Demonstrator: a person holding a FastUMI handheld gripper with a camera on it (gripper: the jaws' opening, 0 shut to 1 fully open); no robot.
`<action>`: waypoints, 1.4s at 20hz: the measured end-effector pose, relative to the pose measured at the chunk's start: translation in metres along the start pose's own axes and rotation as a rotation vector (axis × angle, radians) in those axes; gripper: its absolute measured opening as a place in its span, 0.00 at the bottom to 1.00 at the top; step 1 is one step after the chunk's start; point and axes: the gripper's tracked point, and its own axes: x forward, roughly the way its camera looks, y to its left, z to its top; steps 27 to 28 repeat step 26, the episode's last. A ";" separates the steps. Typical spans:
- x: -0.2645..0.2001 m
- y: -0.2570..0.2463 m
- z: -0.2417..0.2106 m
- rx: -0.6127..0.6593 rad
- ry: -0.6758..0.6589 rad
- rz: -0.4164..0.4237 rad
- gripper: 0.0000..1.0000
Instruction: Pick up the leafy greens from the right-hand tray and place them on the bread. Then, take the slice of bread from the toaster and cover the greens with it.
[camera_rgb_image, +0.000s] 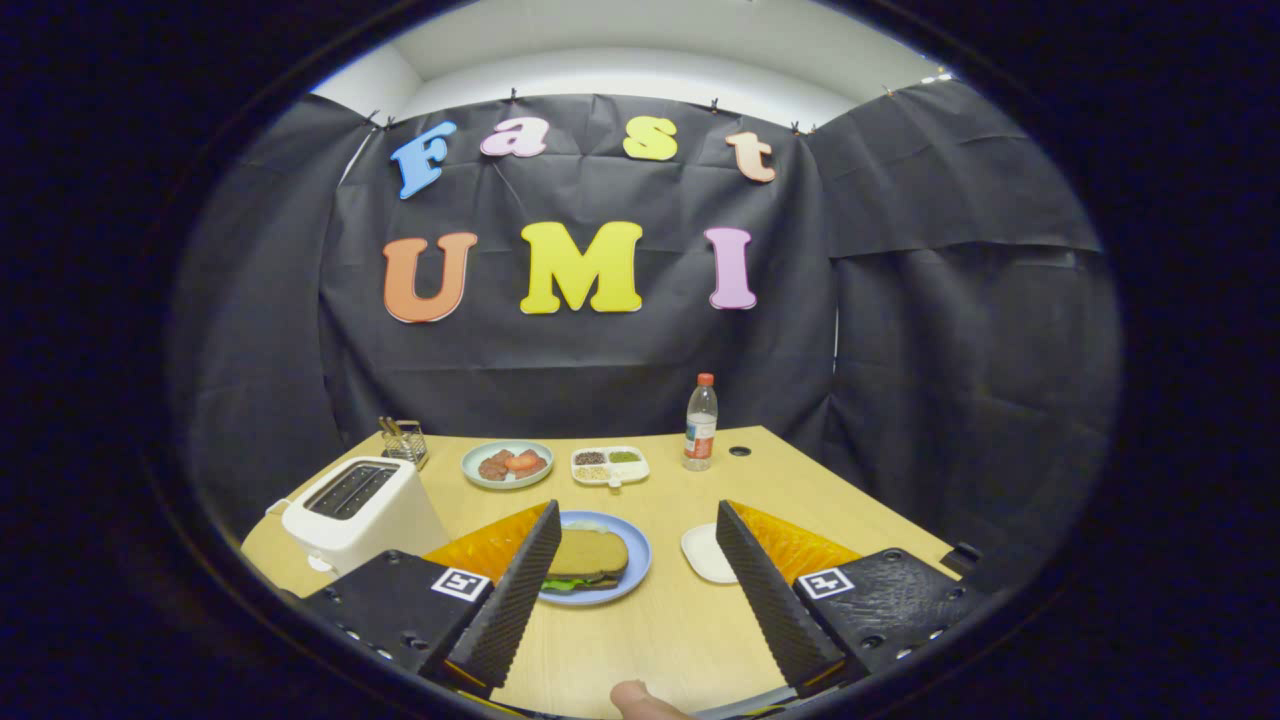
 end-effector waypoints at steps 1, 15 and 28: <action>-0.008 0.002 0.005 -0.013 -0.016 0.004 0.96; -0.072 -0.001 0.020 -0.013 -0.072 0.068 0.95; -0.091 0.001 0.016 -0.012 -0.085 0.092 0.95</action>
